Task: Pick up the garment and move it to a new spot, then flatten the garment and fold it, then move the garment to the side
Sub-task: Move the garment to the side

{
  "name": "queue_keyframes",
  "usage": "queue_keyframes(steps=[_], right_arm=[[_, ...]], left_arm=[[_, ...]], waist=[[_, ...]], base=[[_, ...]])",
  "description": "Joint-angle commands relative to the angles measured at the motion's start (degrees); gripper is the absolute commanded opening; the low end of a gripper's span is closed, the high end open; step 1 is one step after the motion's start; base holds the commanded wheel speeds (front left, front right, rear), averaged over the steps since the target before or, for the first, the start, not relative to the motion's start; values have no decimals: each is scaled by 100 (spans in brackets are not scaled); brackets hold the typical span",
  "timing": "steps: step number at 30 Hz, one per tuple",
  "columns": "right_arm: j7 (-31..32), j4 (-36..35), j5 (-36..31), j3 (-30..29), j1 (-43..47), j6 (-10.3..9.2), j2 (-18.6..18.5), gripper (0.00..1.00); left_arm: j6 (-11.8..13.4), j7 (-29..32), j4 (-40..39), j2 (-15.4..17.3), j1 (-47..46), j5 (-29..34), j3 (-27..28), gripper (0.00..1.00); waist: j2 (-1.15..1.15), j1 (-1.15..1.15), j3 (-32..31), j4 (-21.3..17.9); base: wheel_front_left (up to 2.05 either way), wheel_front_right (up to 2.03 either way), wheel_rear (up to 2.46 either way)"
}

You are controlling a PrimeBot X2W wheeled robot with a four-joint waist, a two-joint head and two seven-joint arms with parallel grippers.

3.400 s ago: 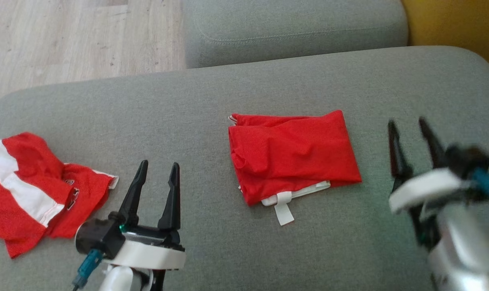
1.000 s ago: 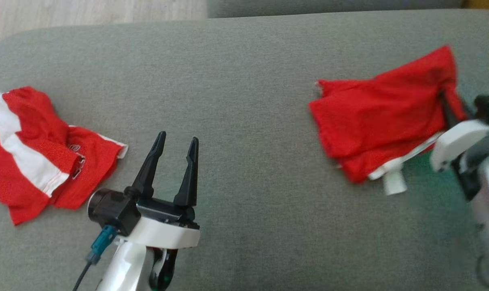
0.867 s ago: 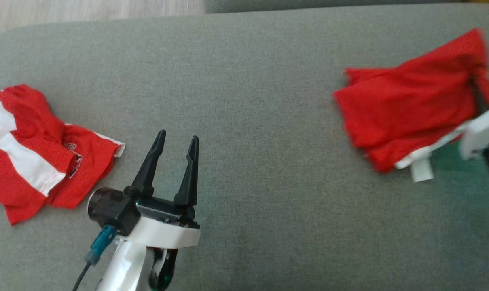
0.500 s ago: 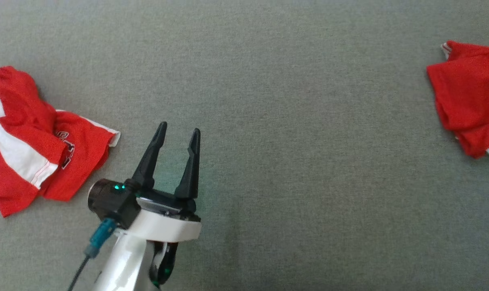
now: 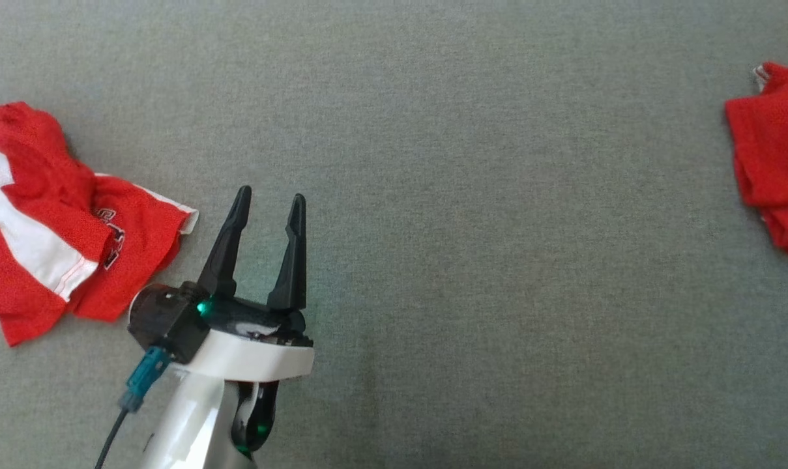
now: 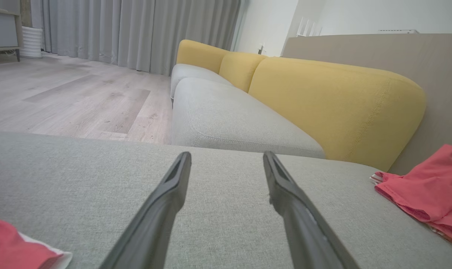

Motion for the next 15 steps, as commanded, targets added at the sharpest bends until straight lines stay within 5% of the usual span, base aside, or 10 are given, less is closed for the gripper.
queue_keyframes(steps=[1, 7, 15], right_arm=[[-67, -142, -60, -13, -54, -5, -96, 100], [-180, -415, -151, -120, -109, -5, 339, 100], [-559, -1487, 252, -67, 169, -5, 1441, 100]], left_arm=[[9, -55, -153, 15, -66, 46, 153, 100], [9, -55, -139, 15, 4, 62, 189, 100], [9, -55, -535, 15, 197, 104, 389, 100]], waist=[[0, 0, -73, -25], [0, 0, -386, -109], [0, 0, -940, -218]], base=[[0, 0, 0], [0, 0, 0], [0, 0, 0]])
